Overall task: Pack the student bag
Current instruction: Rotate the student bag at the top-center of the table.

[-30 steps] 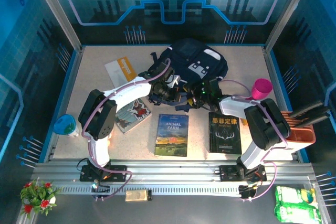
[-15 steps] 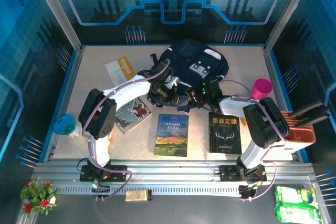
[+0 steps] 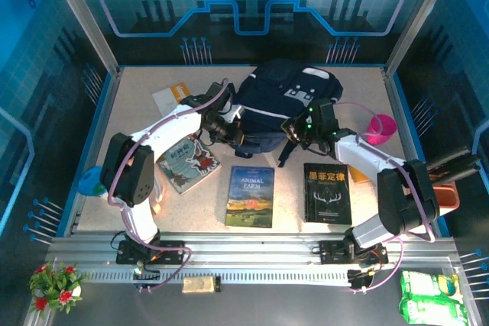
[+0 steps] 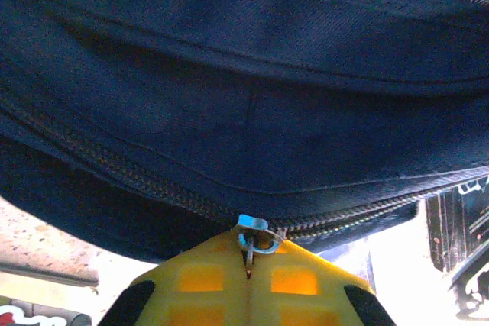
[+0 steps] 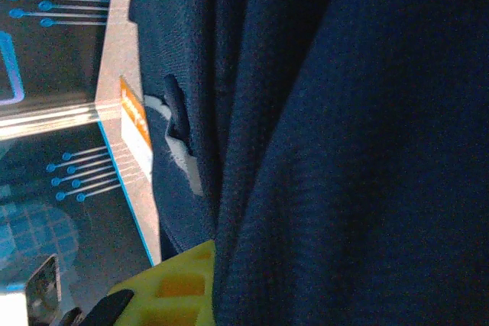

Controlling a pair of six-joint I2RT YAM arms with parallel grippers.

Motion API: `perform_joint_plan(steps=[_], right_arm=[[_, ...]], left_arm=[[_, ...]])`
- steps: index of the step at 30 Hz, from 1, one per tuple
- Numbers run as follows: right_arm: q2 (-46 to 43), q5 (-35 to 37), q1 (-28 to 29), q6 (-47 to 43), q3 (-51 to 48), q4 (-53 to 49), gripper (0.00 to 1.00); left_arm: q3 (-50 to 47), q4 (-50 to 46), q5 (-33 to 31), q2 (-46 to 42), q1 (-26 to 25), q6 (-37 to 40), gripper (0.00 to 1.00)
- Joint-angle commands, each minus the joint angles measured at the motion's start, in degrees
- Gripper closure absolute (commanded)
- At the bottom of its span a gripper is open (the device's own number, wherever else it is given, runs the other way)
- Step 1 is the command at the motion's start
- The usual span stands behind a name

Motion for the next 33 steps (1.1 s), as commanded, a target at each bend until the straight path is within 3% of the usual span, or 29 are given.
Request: perform_joint_plan(steps=[1,9,18,25,33], right_arm=[[1.64,-3.27,-1.47,-6.49,6.75,1.62,0.89],[7.22,-7.34,-2.53,-8.21,10.31,-0.76,0.87],[12.4,-5.56,-10.76,-13.09,11.39,-5.68,0.77],[4.76,0.19,-13.51,-11.35,6.63,-10.94,0.47],[-2.88,0.18,-9.23,-1.11,-3.01,-8.99,0.29]], left_arm=[[-1.75,-5.09,-3.51,-3.94,1.62,2.02,1.0],[-5.98,-3.7,-1.95,-9.08,0.56,-1.11,1.0],[3.88,0.63,2.08,2.62,-9.57,-7.24,1.0],[12.74,0.58,2.24,10.55,-11.83,-9.96,1.0],[14.68,0.87,4.96,13.5,-12.49,-10.33,1.0]])
